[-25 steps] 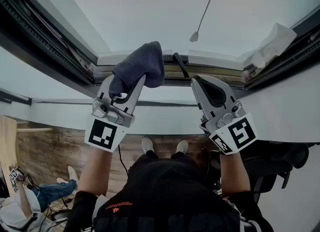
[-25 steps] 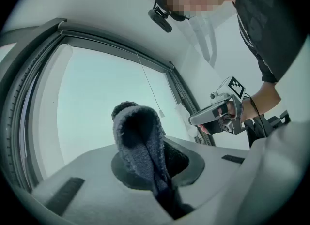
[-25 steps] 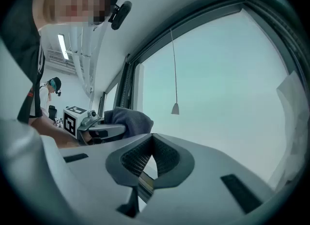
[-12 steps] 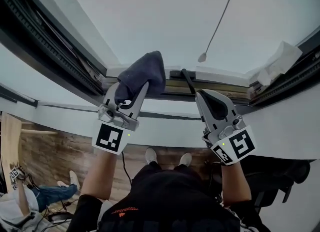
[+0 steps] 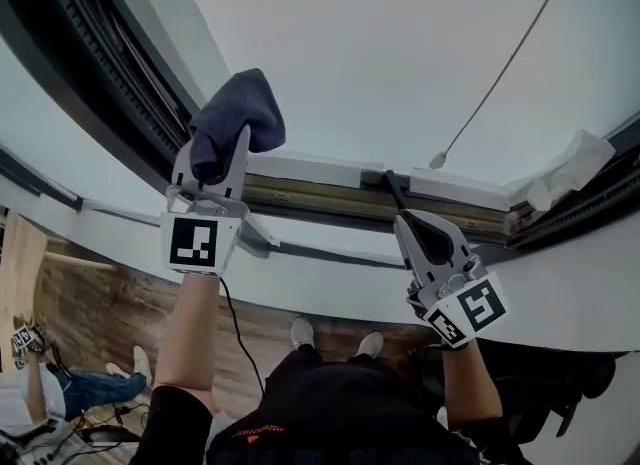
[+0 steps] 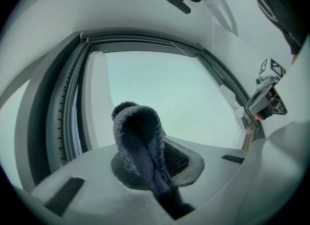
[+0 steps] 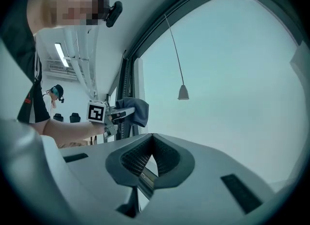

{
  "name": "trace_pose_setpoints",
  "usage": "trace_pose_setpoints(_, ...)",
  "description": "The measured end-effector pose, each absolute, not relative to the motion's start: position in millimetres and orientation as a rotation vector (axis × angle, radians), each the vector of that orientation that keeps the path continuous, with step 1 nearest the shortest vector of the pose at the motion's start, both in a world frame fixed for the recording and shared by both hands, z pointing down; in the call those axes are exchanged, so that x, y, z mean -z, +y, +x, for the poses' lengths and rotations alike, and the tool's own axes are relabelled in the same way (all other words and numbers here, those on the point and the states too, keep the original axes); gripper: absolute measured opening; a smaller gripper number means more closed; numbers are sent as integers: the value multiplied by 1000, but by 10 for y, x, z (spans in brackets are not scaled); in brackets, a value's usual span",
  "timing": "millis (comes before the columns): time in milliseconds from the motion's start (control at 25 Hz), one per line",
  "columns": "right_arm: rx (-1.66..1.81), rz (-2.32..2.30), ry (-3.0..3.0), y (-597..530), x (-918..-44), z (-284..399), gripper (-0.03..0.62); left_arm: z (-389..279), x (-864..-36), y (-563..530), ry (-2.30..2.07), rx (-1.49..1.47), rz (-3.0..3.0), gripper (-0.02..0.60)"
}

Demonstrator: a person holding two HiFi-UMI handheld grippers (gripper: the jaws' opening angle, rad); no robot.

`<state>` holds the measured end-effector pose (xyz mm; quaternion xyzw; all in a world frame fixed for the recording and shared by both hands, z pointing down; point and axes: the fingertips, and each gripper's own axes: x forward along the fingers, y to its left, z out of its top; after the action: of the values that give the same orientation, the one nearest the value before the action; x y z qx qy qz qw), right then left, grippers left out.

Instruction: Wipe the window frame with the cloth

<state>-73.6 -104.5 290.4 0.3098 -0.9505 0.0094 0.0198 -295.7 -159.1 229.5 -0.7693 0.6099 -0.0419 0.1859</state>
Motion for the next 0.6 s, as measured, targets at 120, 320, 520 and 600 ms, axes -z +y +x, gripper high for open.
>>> trace_pose_setpoints(120, -22, 926, -2952, -1040, -2909, -827, 5, -3268, -2076, -1616, 1792, 116, -2030, 43)
trace_pose_setpoints(320, -25, 895, -2958, -1050, -2903, -886, 5, -3526, -1813, -1761, 1861, 100, -1907, 43)
trace_pose_setpoints(520, -54, 912, -2957, -1055, -2942, -782, 5, -3339, -1798, -2015, 1849, 114, -1926, 43)
trace_pose_setpoints(600, -63, 926, -2957, -1058, -2950, -714, 5, -3215, -1790, -2084, 1828, 114, -1942, 43)
